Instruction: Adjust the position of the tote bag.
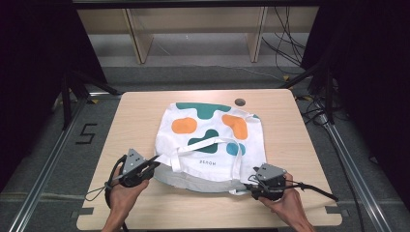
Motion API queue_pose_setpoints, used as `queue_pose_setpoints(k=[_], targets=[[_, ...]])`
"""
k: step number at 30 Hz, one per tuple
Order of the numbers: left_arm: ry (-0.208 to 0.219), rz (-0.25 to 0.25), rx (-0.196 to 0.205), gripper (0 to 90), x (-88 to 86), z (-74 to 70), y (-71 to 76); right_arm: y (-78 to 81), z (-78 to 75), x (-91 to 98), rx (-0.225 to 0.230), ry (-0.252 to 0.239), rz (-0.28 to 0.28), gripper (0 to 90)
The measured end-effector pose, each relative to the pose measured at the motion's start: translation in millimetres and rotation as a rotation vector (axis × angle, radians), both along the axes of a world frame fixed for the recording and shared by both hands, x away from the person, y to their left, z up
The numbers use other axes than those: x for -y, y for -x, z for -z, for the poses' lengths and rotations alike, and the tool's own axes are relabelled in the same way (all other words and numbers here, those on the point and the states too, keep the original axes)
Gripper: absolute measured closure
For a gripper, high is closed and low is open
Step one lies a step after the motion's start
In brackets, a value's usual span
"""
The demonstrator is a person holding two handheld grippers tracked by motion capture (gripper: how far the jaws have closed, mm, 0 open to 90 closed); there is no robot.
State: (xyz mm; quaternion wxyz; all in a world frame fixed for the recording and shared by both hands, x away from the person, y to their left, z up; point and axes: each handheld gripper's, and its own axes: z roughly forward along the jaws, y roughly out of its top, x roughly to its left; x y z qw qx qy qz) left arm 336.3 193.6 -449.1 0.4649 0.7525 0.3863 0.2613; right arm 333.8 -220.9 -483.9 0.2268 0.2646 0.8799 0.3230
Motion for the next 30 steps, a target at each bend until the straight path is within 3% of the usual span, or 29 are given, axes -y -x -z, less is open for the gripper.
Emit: queue_pose_setpoints(k=[1,2,3,4,5,6,7,8,9,10,12,13,14,15,16,17,20,23,24,26,28,29,30], targets=[[0.000,0.000,0.000,85.2,0.0,0.0,0.0,0.0,0.0,0.0,0.000,0.000,0.000,40.2],[-0.011,0.027,0.021,85.2,-2.7,0.0,-2.5,0.4,2.1,0.6,-0.019,0.028,0.041,41.6],[-0.011,0.027,0.021,85.1,-2.7,0.0,-2.5,-0.4,3.0,2.4,-0.021,0.035,0.043,48.4],[0.002,0.010,0.004,85.1,-1.7,0.5,-0.5,-0.4,3.0,2.4,-0.021,0.035,0.043,48.4],[0.002,0.010,0.002,85.0,-2.0,1.1,-0.1,-1.4,3.6,4.4,-0.018,0.043,0.034,55.5],[-0.004,0.008,-0.005,84.7,-2.8,3.0,0.2,-1.6,2.6,8.4,-0.022,0.038,0.030,74.6],[-0.004,0.008,-0.005,84.4,-2.8,3.0,0.2,-1.6,2.6,8.4,-0.022,0.038,0.030,74.6],[-0.005,0.014,-0.007,84.4,-4.4,5.0,0.4,-2.0,2.0,10.9,-0.015,0.028,0.022,78.0],[-0.006,0.025,-0.015,82.4,-6.9,8.6,1.3,-3.9,-1.6,16.6,-0.017,-0.021,0.029,85.5],[-0.021,0.031,-0.021,80.3,-9.2,11.0,2.7,-5.1,-4.4,19.7,-0.011,-0.052,0.034,87.5],[-0.053,0.042,-0.033,76.0,-12.1,18.8,5.6,-6.5,-10.4,25.2,-0.008,-0.112,0.035,87.9],[-0.053,0.042,-0.033,73.8,-12.1,18.8,5.6,-6.5,-10.4,25.2,-0.008,-0.112,0.035,87.9],[-0.102,0.058,-0.022,73.8,-14.7,22.8,6.0,-6.2,-12.6,26.4,-0.015,-0.140,0.043,87.9],[-0.119,0.046,-0.042,67.5,-14.8,27.7,8.8,-7.0,-14.8,27.7,-0.015,-0.172,0.035,88.0],[-0.190,0.054,-0.080,65.0,-15.4,36.3,12.1,-7.3,-15.6,28.1,-0.018,-0.187,0.034,88.0],[-0.190,0.054,-0.080,61.6,-15.4,36.3,12.1,-7.3,-15.6,28.1,-0.018,-0.187,0.034,88.0],[-0.337,0.067,-0.117,55.0,-18.3,44.0,14.7,-6.3,-19.3,30.4,-0.020,-0.220,0.049,88.1],[-0.344,0.048,-0.144,49.6,-17.8,53.6,14.9,-6.4,-25.0,34.0,-0.038,-0.263,0.053,88.1],[-0.386,0.054,-0.148,50.3,-13.4,56.0,11.9,-7.7,-27.3,34.6,-0.012,-0.255,0.035,88.1],[-0.369,0.046,-0.153,53.3,-9.1,57.7,11.5,-7.9,-27.2,34.1,-0.015,-0.262,0.026,88.1],[-0.377,0.026,-0.127,64.4,-3.5,55.0,9.4,-6.3,-27.4,33.8,-0.041,-0.264,0.038,88.1],[-0.363,0.017,-0.141,71.4,-2.9,51.4,12.3,-6.3,-27.5,34.0,-0.041,-0.264,0.035,88.1],[-0.338,0.013,-0.113,77.4,-3.0,48.6,13.0,-6.3,-27.9,34.2,-0.045,-0.266,0.032,88.1]])
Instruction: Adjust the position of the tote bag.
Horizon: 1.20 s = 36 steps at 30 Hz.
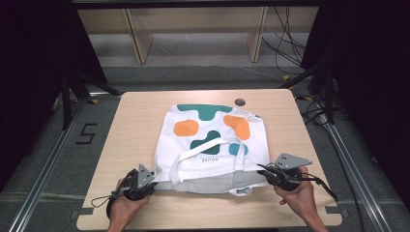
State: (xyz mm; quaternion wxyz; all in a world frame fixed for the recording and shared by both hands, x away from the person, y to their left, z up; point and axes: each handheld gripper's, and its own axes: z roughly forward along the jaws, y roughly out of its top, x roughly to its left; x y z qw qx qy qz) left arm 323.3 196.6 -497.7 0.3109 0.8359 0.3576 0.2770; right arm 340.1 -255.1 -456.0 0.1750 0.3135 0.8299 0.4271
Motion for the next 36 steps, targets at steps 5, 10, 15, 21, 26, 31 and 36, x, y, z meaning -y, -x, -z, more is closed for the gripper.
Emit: queue_pose_setpoints(k=[5,10,15,21,26,31,36], targets=[[0.040,0.030,0.018,83.3,0.8,-10.4,6.7,-0.7,-5.0,5.1,0.020,-0.013,0.000,88.1],[0.144,0.087,0.063,83.6,9.6,-33.3,24.4,-1.6,-19.6,17.2,0.043,-0.045,0.001,88.2],[0.179,0.122,0.103,83.8,11.6,-54.1,32.0,-2.1,-41.7,25.8,0.055,-0.116,0.011,88.3],[0.219,0.153,0.171,83.9,15.5,-85.8,39.8,-5.8,-71.3,30.2,0.091,-0.150,0.011,88.4],[0.244,0.178,0.270,84.3,17.7,-126.9,39.5,-13.8,-99.7,33.0,0.151,-0.174,0.003,88.5],[0.276,0.202,0.327,84.7,20.3,-152.0,41.4,-15.4,-128.8,35.2,0.170,-0.177,-0.006,88.5],[0.312,0.224,0.399,84.8,19.3,-187.4,48.1,-17.5,-159.7,39.5,0.216,-0.218,-0.011,88.6]])
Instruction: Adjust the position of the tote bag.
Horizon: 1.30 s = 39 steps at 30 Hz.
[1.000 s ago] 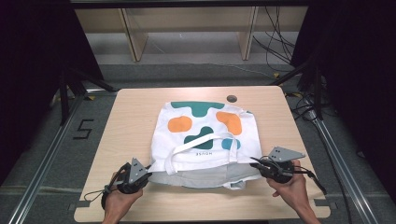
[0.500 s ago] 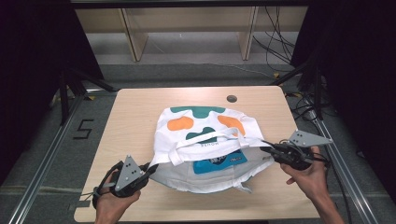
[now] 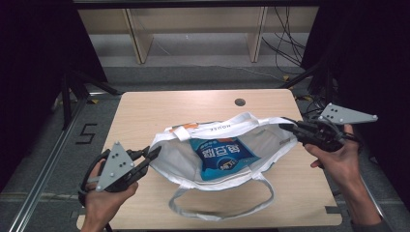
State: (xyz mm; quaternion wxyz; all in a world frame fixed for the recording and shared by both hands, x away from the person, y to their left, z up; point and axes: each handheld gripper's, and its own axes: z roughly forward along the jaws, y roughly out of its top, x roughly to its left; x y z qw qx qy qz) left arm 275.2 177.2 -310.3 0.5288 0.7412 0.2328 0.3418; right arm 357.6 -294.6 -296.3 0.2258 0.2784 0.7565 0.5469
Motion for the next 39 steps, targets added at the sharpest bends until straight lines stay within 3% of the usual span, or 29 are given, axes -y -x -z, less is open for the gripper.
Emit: queue_pose_setpoints(k=[2,3,4,5,6,9,11,12,13,15,19,21,25,27,28,29,30,32,35,36,39], targets=[[0.011,-0.009,0.039,84.8,-1.2,-13.3,2.0,-1.1,-14.3,0.0,0.035,-0.005,-0.011,88.6],[0.011,-0.002,0.051,84.9,-2.4,-20.8,2.9,0.7,-22.0,-0.8,0.019,-0.020,-0.013,88.6],[0.036,0.002,0.079,84.9,-3.5,-33.2,3.1,-0.4,-36.9,-0.6,0.045,-0.025,-0.012,88.6],[0.036,0.002,0.079,84.9,-3.5,-33.2,3.1,-0.4,-36.9,-0.6,0.045,-0.025,-0.012,88.6],[0.036,0.002,0.084,84.9,-3.9,-39.2,3.2,-1.9,-43.4,-0.4,0.076,-0.028,-0.011,88.6],[0.079,0.009,0.095,84.9,-3.6,-46.2,-2.8,-5.0,-56.8,-2.2,0.071,-0.054,-0.013,88.7],[0.064,0.003,0.056,84.8,-2.6,-40.0,-14.6,-12.4,-56.3,-2.7,0.060,-0.038,-0.001,88.6],[0.084,0.000,0.002,84.7,-3.8,-26.6,-30.5,-20.4,-48.8,-3.7,0.041,-0.008,0.019,88.6],[0.084,0.000,0.002,84.7,-3.8,-26.6,-30.5,-20.4,-48.8,-3.7,0.041,-0.008,0.019,88.6],[0.131,-0.030,-0.039,84.7,-11.6,-13.7,-49.2,-35.3,-34.4,0.0,0.012,-0.028,0.034,88.6],[0.144,-0.043,-0.067,84.7,-14.1,-4.4,-59.7,-45.9,-27.1,-1.2,0.005,-0.024,0.051,88.6],[0.090,-0.057,-0.069,84.6,-12.6,4.8,-56.0,-46.5,-20.4,-6.6,0.017,0.021,0.063,88.6],[0.062,-0.053,-0.086,84.6,-11.3,20.5,-51.9,-44.7,-10.2,-7.2,0.011,0.015,0.054,88.5],[0.010,-0.064,-0.107,84.6,-8.1,34.9,-50.1,-42.2,-1.8,-7.2,-0.015,0.043,0.056,88.6],[-0.021,-0.061,-0.123,84.5,-5.9,43.2,-50.3,-40.0,9.7,-6.7,-0.014,0.072,0.063,88.5],[-0.026,-0.050,-0.146,84.5,-4.0,51.7,-51.1,-40.0,9.7,-6.7,-0.014,0.072,0.063,88.5],[-0.017,-0.047,-0.184,84.4,-1.9,66.4,-52.6,-39.0,21.1,-4.8,-0.032,0.086,0.064,88.5],[-0.016,-0.029,-0.218,84.4,0.2,78.5,-56.0,-38.6,32.8,-2.1,-0.057,0.080,0.076,88.6],[-0.042,-0.026,-0.237,84.1,4.2,88.3,-56.9,-38.9,42.6,1.6,-0.073,0.089,0.076,88.5],[-0.073,-0.008,-0.239,84.1,8.5,95.7,-59.7,-38.0,51.4,3.8,-0.070,0.085,0.084,88.5],[-0.087,-0.006,-0.252,84.0,13.0,101.0,-62.3,-38.1,60.2,5.8,-0.093,0.088,0.092,88.5]])
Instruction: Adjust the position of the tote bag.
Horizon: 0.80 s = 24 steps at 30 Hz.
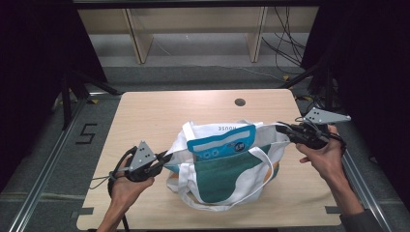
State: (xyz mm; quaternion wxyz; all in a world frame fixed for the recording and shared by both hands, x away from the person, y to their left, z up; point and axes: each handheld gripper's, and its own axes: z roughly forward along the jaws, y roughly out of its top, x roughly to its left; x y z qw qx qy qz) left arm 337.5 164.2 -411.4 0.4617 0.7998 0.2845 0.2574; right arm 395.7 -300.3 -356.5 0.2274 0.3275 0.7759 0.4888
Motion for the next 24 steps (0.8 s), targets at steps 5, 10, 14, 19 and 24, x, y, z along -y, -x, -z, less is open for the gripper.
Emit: queue_pose_setpoints(k=[5,10,14,19,24], targets=[[-0.037,-0.001,-0.028,84.0,6.3,14.5,-9.4,-3.8,25.0,4.6,-0.033,0.021,0.018,88.5],[-0.101,0.028,-0.126,83.8,9.8,45.0,-15.5,-7.6,50.8,2.4,-0.125,0.054,0.002,88.4],[-0.117,0.052,-0.212,83.8,12.7,76.0,-25.4,-9.2,76.1,-2.6,-0.158,0.073,0.005,88.5],[-0.123,0.046,-0.227,83.8,16.0,82.9,-27.0,-10.3,94.2,-5.4,-0.207,0.109,0.028,88.5],[-0.126,0.039,-0.229,83.8,17.7,85.8,-27.4,-13.2,108.7,-6.0,-0.227,0.142,0.025,88.4]])
